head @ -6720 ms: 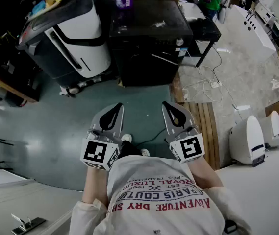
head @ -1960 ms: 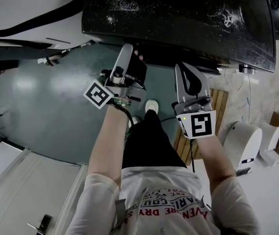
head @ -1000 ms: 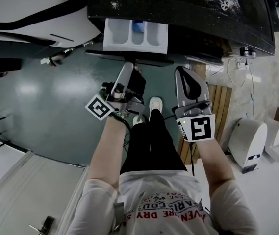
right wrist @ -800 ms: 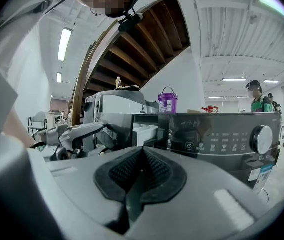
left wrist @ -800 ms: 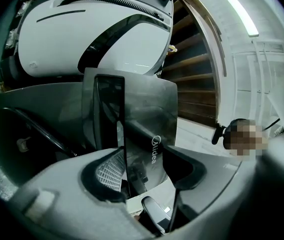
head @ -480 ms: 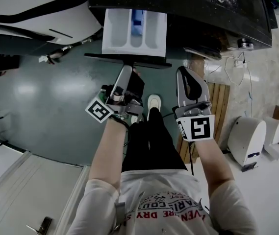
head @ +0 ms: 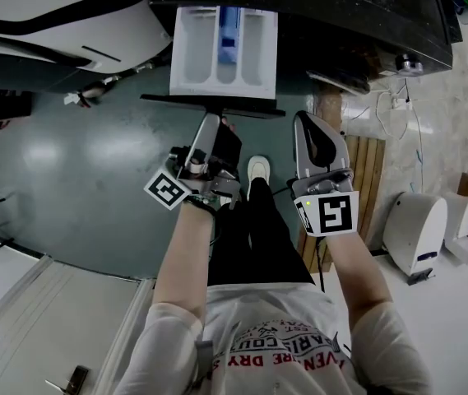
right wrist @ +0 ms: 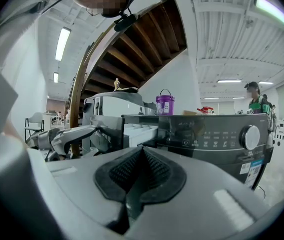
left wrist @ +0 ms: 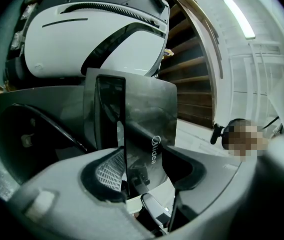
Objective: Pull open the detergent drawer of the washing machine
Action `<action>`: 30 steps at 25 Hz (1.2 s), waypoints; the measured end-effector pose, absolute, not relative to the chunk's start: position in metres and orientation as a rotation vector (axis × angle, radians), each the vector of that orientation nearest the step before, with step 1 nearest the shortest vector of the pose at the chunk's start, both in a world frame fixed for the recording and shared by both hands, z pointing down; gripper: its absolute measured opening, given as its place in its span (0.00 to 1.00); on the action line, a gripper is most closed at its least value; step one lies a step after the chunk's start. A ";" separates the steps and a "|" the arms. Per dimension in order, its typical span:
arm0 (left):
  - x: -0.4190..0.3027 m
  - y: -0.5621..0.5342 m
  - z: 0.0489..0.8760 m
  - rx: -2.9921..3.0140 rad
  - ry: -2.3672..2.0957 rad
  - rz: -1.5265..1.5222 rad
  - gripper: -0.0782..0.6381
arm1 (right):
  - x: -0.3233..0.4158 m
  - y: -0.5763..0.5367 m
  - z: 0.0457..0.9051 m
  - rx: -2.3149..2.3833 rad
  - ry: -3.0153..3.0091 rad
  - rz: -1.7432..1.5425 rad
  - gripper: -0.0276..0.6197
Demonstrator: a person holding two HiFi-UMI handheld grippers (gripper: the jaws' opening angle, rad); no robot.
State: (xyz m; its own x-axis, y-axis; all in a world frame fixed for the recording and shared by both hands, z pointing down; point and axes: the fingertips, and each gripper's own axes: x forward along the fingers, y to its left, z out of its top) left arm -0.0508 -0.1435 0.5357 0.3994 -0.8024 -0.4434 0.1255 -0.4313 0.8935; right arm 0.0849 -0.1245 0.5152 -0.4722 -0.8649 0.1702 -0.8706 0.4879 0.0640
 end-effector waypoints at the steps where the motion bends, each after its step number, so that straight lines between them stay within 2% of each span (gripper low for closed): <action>1: -0.051 -0.143 0.536 1.685 -0.601 -1.201 0.43 | 0.085 -0.122 0.515 1.505 -2.550 0.045 0.04; 7: -0.050 -0.144 0.535 1.678 -0.622 -1.195 0.44 | 0.087 -0.113 0.511 1.512 -2.542 0.046 0.04; 10: -0.052 -0.141 0.541 1.670 -0.679 -1.127 0.48 | 0.087 -0.108 0.505 1.509 -2.540 0.037 0.04; 13: -0.057 -0.133 0.546 1.664 -0.718 -1.063 0.58 | 0.085 -0.105 0.497 1.501 -2.543 0.038 0.04; 17: -0.058 -0.124 0.541 1.666 -0.761 -0.976 0.59 | 0.078 -0.101 0.484 1.488 -2.546 0.030 0.04; 20: -0.051 -0.112 0.529 1.772 -0.821 -0.803 0.58 | 0.072 -0.097 0.472 1.485 -2.547 0.037 0.04; 21: -0.049 -0.108 0.522 1.834 -0.844 -0.726 0.55 | 0.069 -0.095 0.466 1.486 -2.554 0.050 0.04; 23: -0.048 -0.101 0.508 1.937 -0.887 -0.601 0.39 | 0.065 -0.092 0.456 1.480 -2.564 0.063 0.04; 26: -0.055 -0.096 0.483 2.042 -0.958 -0.508 0.33 | 0.064 -0.087 0.443 1.474 -2.561 0.055 0.04; 30: -0.070 -0.095 0.446 2.159 -1.072 -0.421 0.12 | 0.065 -0.080 0.418 1.494 -2.566 0.063 0.04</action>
State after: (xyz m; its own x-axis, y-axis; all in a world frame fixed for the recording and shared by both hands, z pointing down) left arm -0.0700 -0.0950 0.4457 0.6084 -0.7935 0.0116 -0.5732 -0.4293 0.6979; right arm 0.0646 -0.0801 0.4185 -0.4828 -0.8594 0.1684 -0.8666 0.4966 0.0495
